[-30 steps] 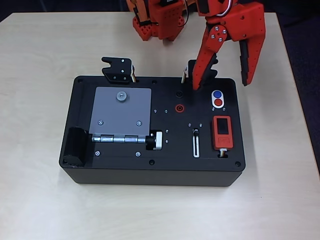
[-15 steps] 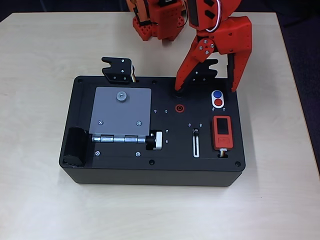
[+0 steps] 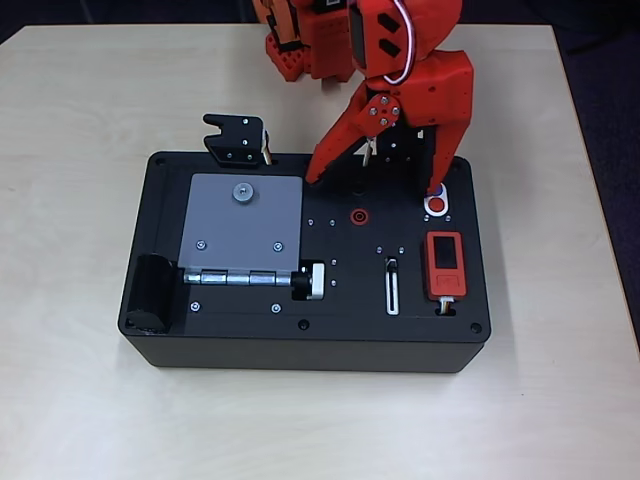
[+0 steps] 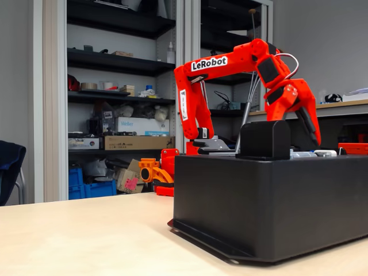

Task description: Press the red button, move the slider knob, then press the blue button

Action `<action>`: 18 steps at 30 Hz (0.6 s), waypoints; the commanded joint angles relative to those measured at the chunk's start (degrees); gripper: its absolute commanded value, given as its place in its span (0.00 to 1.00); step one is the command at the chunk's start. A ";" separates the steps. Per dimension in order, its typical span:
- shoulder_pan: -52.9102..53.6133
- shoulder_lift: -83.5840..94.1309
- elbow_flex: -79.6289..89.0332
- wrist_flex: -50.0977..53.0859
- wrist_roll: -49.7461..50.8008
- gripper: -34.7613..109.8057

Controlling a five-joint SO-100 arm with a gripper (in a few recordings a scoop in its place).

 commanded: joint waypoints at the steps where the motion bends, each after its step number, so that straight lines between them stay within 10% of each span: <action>1: -0.26 0.00 -0.44 0.18 -0.53 0.65; 18: -1.14 -2.11 -1.76 -2.72 0.44 0.66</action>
